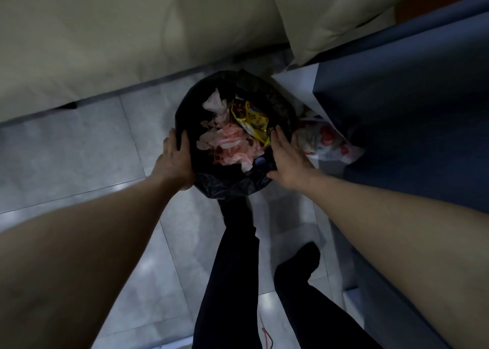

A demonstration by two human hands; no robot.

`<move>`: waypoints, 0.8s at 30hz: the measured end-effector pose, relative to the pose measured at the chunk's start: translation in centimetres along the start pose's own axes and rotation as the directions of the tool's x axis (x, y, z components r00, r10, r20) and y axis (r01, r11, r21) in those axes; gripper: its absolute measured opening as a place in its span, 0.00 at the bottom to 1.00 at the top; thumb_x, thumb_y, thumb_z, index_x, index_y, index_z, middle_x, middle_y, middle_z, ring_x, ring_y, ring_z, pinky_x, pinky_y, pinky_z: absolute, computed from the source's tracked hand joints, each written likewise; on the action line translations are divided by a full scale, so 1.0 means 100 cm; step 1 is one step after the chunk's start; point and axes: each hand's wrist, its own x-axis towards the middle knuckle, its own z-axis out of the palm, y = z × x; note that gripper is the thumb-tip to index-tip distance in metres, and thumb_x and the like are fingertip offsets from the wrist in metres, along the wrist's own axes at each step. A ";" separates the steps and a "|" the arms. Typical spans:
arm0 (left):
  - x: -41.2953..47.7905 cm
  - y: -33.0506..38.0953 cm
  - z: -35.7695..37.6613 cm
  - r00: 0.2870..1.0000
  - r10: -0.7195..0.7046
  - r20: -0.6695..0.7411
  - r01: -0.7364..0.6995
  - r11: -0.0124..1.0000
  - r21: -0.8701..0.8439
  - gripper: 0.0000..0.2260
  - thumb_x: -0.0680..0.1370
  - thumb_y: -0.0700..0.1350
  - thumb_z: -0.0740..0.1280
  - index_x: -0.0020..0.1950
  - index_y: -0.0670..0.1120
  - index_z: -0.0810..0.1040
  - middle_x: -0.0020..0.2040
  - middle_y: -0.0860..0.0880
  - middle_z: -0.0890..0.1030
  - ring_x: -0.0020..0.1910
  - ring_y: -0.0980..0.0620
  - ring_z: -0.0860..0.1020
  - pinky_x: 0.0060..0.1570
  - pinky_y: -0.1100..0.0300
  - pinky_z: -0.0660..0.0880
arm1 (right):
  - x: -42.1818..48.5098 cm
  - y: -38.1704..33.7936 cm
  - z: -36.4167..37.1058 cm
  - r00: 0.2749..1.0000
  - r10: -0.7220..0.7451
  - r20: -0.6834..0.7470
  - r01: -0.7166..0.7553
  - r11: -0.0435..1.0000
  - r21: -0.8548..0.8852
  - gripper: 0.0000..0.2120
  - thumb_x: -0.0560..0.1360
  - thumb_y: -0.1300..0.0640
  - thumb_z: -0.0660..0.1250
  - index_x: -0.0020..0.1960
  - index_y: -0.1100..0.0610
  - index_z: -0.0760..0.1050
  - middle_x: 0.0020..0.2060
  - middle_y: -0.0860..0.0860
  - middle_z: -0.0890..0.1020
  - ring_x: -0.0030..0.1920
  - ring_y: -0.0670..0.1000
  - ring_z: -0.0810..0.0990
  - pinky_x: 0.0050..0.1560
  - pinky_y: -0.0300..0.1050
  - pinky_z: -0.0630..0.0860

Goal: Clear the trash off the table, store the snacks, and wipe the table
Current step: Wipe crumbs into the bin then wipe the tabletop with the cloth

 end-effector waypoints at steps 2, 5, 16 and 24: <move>-0.004 0.009 -0.008 0.999 -0.027 0.039 0.024 0.997 0.076 0.52 0.72 0.46 0.74 0.79 0.49 0.35 0.79 0.41 0.38 0.77 0.36 0.51 0.74 0.41 0.60 | -0.005 -0.002 -0.003 1.000 -0.004 0.012 0.004 0.999 0.043 0.50 0.75 0.52 0.73 0.81 0.56 0.39 0.80 0.49 0.37 0.78 0.64 0.39 0.77 0.55 0.53; -0.015 0.026 -0.029 0.998 -0.032 0.054 0.024 0.991 0.130 0.45 0.76 0.51 0.68 0.80 0.48 0.38 0.80 0.40 0.40 0.79 0.40 0.47 0.77 0.41 0.45 | -0.015 -0.009 -0.016 0.999 -0.025 -0.027 0.027 0.997 0.070 0.48 0.75 0.44 0.71 0.81 0.54 0.42 0.80 0.50 0.40 0.79 0.61 0.41 0.77 0.58 0.53; -0.099 0.100 -0.127 0.967 0.177 -0.181 -0.136 0.966 0.218 0.28 0.82 0.58 0.48 0.81 0.50 0.51 0.81 0.47 0.55 0.79 0.44 0.51 0.77 0.43 0.45 | -0.116 -0.034 -0.104 0.963 -0.084 -0.257 0.088 0.996 0.007 0.38 0.78 0.31 0.52 0.80 0.52 0.51 0.80 0.51 0.51 0.79 0.58 0.49 0.77 0.59 0.48; -0.195 0.165 -0.200 0.927 0.245 -0.283 -0.165 0.946 0.278 0.25 0.83 0.56 0.47 0.81 0.52 0.52 0.80 0.49 0.57 0.79 0.45 0.52 0.77 0.43 0.46 | -0.221 -0.034 -0.182 0.910 -0.107 -0.402 0.112 0.994 -0.013 0.36 0.79 0.32 0.48 0.80 0.52 0.54 0.80 0.51 0.53 0.79 0.58 0.49 0.78 0.57 0.46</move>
